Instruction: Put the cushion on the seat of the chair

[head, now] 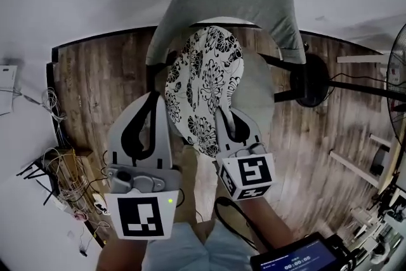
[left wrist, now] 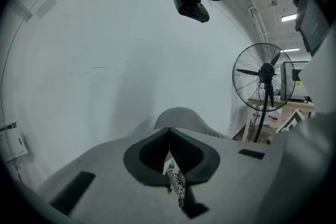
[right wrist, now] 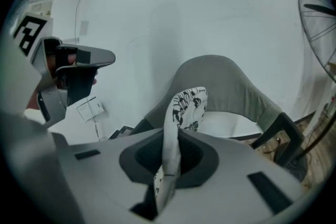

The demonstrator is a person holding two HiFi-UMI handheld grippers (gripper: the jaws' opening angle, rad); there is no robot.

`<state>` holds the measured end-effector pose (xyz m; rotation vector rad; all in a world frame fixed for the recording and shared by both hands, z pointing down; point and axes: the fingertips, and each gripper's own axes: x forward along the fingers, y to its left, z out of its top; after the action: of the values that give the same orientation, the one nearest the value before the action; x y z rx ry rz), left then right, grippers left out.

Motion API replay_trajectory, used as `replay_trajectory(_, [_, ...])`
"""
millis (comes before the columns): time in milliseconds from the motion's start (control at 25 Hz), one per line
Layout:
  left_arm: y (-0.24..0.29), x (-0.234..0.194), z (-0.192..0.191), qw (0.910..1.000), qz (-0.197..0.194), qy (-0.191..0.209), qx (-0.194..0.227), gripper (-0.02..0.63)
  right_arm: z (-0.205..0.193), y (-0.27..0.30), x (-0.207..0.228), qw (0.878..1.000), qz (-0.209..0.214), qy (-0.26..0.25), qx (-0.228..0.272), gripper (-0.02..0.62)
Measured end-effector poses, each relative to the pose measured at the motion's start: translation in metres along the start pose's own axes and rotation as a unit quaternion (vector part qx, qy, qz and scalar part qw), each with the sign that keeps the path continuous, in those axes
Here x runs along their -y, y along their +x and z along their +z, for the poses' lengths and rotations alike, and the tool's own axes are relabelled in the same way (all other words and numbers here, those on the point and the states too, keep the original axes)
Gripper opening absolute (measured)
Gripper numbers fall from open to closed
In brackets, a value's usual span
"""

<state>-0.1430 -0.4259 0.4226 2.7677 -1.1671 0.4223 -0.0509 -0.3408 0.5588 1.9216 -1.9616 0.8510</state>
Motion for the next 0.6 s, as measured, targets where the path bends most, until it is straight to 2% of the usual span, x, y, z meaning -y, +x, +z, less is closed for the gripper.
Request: replay_trajectory(600, [0.04,0.062,-0.014,0.9991,-0.037,0.01,-0.016,0.009,-0.044,0.012,0.081,0.998,-0.035,0.006,-0.058,0.034])
